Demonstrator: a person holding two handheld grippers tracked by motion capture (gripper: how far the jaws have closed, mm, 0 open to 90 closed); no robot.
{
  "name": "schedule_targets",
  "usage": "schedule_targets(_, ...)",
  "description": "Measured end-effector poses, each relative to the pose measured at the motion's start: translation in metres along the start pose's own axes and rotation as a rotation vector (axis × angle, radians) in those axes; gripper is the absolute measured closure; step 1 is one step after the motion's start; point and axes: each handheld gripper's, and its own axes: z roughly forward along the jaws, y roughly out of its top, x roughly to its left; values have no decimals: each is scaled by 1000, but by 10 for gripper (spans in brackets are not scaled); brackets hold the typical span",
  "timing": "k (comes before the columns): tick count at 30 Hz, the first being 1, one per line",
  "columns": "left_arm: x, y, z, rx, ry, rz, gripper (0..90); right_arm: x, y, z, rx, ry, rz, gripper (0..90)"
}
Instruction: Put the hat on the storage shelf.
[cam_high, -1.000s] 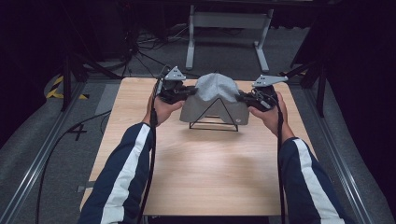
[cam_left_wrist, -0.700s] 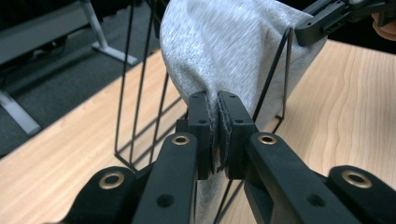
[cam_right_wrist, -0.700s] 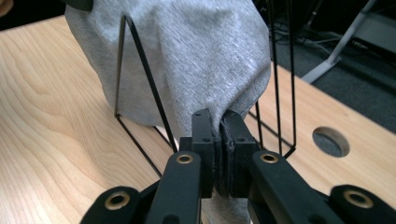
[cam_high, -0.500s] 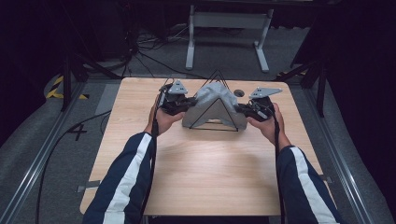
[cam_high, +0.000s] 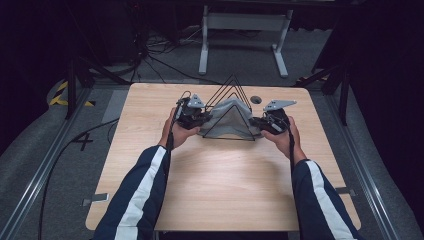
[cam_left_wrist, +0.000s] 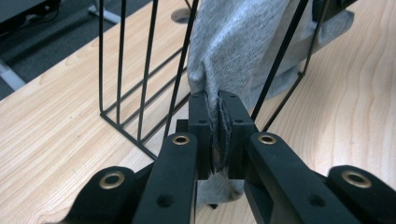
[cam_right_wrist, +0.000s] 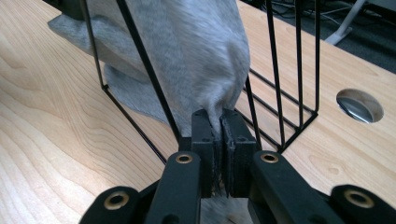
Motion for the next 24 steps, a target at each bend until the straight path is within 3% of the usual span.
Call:
schedule_targets(6,-1,-2,3,-5,5,-5,847,-2,-6,5,-10,-2,28,844)
schedule_targets(10,1,0,-5,-22,17,-7,843,2,-3,2,6,-26,-22,827)
schedule_targets(18,-2,1,-29,-33,46,31,818,3,4,-22,-6,-63,-57,791)
schedule_targets(24,-10,1,-58,-21,59,107,822,9,7,-41,-4,-75,-86,780)
